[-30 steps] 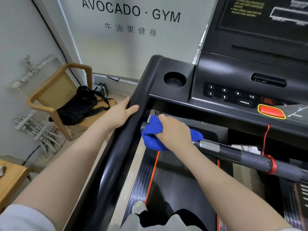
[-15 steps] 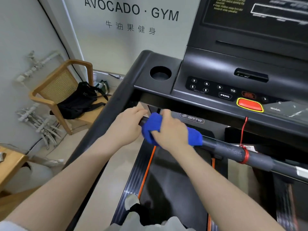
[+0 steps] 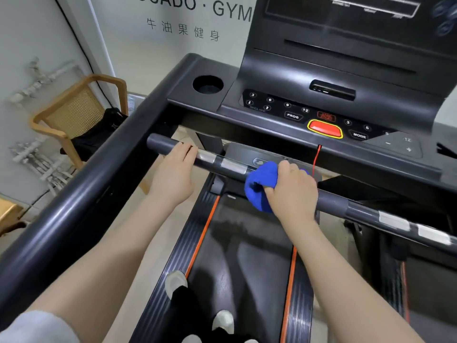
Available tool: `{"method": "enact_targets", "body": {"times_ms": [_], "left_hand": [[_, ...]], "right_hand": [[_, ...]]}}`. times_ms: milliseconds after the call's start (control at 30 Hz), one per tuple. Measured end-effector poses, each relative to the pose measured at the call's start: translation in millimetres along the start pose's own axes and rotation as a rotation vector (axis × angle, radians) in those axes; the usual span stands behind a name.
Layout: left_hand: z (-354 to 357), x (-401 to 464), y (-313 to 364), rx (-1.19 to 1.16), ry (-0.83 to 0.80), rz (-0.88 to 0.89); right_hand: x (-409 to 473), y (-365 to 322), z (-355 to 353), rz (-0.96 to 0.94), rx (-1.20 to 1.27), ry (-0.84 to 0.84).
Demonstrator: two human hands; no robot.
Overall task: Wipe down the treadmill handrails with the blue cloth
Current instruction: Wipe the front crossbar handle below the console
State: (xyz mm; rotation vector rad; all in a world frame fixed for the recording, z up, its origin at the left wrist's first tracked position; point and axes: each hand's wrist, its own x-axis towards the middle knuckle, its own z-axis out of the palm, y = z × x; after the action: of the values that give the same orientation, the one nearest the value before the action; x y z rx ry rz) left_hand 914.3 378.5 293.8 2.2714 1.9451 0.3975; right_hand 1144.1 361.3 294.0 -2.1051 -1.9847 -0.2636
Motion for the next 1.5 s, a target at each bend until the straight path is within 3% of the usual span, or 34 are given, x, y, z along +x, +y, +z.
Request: {"method": "enact_targets", "body": {"times_ms": [67,133,233,300,367,500,600,667,800,900,967,1100,1267,1400,1467,1500], "left_hand": [[-1,-1,1,0.013,-0.013,-0.020],[-3,-1,2,0.043,-0.033,-0.021],[-9,1,4,0.051,-0.076,-0.019],[-12,2,4,0.050,-0.091,-0.025],[-14,4,2,0.049,-0.080,-0.006],[-15,4,-7,-0.006,-0.066,0.031],[-19,12,-23,-0.032,-0.115,0.054],[-28,18,-36,-0.066,-0.188,0.074],[-51,26,-61,-0.023,-0.233,0.166],[-60,35,-87,0.050,-0.205,0.113],[-61,41,-97,0.078,-0.229,0.085],[-59,51,-106,0.222,-0.260,0.203],[-53,65,-106,0.252,-0.282,0.251],[-58,76,-102,0.278,-0.337,0.266],[-60,78,-101,0.289,-0.341,0.272],[-59,78,-101,0.295,-0.337,0.275]], "right_hand": [[-4,-20,5,0.033,-0.012,0.071],[-11,-44,13,-0.097,0.041,0.113],[-12,-69,21,-0.340,0.122,0.031],[-5,-69,18,-0.407,0.144,-0.045],[-1,-54,10,-0.366,0.152,-0.123],[-5,-24,10,-0.138,0.128,0.025],[1,-45,15,-0.059,0.141,0.098],[10,-76,18,-0.117,0.128,0.102],[26,-155,28,-0.363,0.215,-0.045],[44,-203,28,-0.388,0.303,-0.187],[58,-214,26,-0.370,0.325,-0.206],[57,-184,21,-0.465,0.163,-0.232],[41,-151,-19,-0.262,0.089,-0.364],[29,-181,-45,-0.329,0.093,-0.361],[16,-192,-20,-0.257,0.186,-0.526],[10,-192,0,-0.118,0.323,-0.632]]}}
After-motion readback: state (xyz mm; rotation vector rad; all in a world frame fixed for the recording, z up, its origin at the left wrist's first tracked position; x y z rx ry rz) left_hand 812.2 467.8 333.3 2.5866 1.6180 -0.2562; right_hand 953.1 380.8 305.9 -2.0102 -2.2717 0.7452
